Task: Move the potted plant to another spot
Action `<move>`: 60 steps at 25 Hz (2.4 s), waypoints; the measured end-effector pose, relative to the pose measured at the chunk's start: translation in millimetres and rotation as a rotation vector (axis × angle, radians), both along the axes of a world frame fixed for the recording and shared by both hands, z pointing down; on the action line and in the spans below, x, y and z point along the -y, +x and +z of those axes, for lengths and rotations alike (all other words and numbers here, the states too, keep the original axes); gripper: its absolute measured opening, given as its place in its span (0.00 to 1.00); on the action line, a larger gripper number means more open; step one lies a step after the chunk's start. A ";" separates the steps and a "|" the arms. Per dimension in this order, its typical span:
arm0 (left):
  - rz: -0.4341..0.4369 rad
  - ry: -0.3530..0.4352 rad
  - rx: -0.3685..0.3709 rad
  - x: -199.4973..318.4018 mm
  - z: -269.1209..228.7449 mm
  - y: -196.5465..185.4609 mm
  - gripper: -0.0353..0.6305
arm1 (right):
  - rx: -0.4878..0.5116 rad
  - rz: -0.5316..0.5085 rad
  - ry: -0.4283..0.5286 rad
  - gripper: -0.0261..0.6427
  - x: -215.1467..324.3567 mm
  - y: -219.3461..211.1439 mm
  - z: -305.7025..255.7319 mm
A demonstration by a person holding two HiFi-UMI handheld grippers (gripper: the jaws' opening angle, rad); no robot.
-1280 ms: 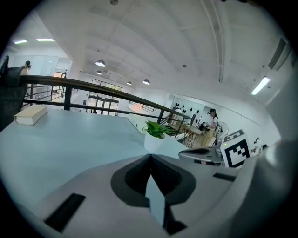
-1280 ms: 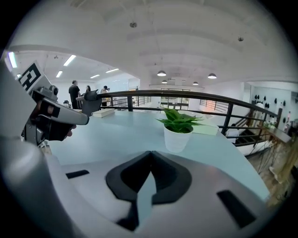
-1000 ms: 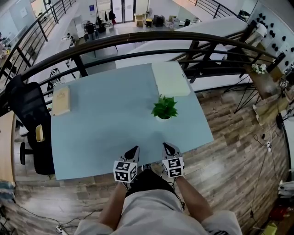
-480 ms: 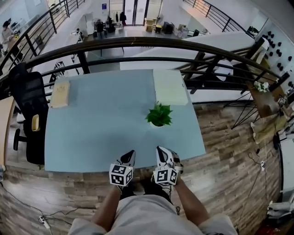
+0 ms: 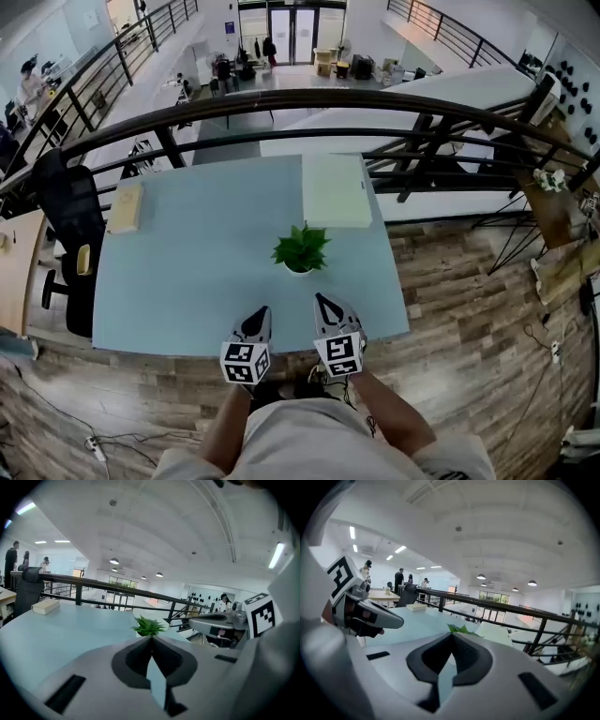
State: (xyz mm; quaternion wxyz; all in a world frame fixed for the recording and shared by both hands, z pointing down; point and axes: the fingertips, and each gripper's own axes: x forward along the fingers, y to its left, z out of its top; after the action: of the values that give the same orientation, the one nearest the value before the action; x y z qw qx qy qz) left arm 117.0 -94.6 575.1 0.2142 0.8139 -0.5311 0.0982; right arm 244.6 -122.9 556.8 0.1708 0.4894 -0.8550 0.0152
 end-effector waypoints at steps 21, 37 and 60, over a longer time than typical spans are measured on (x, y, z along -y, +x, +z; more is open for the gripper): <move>-0.067 0.286 0.023 21.5 -134.5 19.5 0.07 | 0.188 0.019 0.183 0.04 25.0 45.2 -123.4; -0.026 0.307 0.044 22.3 -143.9 6.8 0.07 | 0.185 0.022 0.255 0.04 21.6 27.3 -149.8; -0.021 0.298 0.035 12.6 -141.1 15.7 0.07 | 0.207 0.036 0.236 0.04 11.7 41.1 -147.0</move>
State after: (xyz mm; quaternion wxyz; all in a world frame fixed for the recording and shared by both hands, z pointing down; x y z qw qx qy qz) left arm 132.7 -107.2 434.0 0.0827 0.8294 -0.5517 0.0302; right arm 285.6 -134.6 409.9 0.0230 0.5169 -0.8551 -0.0318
